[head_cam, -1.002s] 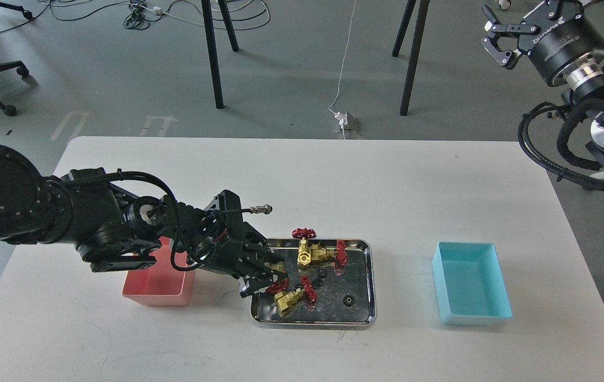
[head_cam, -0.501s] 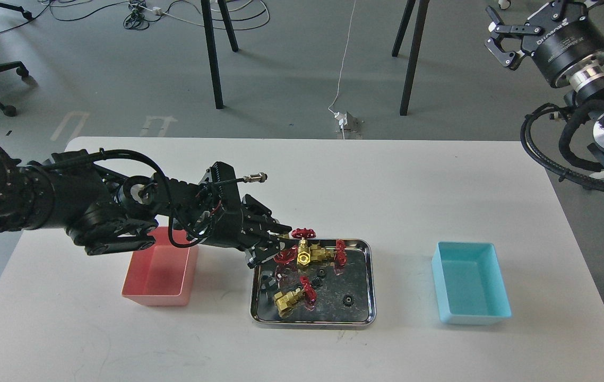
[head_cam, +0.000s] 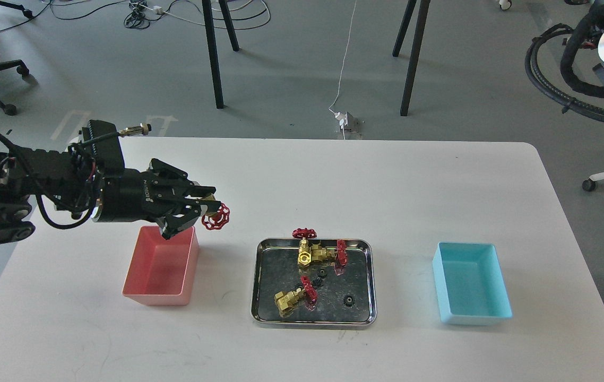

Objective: Place valve in pink box and gear in blue box
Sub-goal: 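Lift the valve and carry it over the pink box, then lower the valve into the pink box and open the left gripper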

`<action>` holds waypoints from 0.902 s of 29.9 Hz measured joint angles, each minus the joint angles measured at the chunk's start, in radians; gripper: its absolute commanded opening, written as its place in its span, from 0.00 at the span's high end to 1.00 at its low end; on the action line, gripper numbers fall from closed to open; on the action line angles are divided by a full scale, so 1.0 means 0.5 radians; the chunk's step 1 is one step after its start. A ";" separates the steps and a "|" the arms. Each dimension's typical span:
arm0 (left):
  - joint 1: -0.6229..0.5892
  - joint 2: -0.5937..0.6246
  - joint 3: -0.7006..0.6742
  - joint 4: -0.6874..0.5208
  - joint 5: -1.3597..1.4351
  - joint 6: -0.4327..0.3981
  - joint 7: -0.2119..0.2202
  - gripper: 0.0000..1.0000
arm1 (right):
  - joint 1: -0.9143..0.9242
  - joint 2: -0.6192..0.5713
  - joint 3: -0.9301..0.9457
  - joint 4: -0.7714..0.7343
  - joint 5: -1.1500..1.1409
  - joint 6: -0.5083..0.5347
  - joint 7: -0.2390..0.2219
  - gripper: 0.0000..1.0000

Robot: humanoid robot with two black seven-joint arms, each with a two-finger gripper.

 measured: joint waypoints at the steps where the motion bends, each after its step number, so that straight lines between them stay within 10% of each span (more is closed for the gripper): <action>1: 0.012 0.053 0.002 -0.002 0.039 0.000 0.000 0.98 | -0.011 0.006 -0.001 0.001 0.000 -0.001 0.000 0.01; 27: 0.744 -0.107 -0.235 0.580 0.238 0.000 0.000 0.86 | -0.252 0.006 0.007 0.030 0.000 0.013 -0.001 0.01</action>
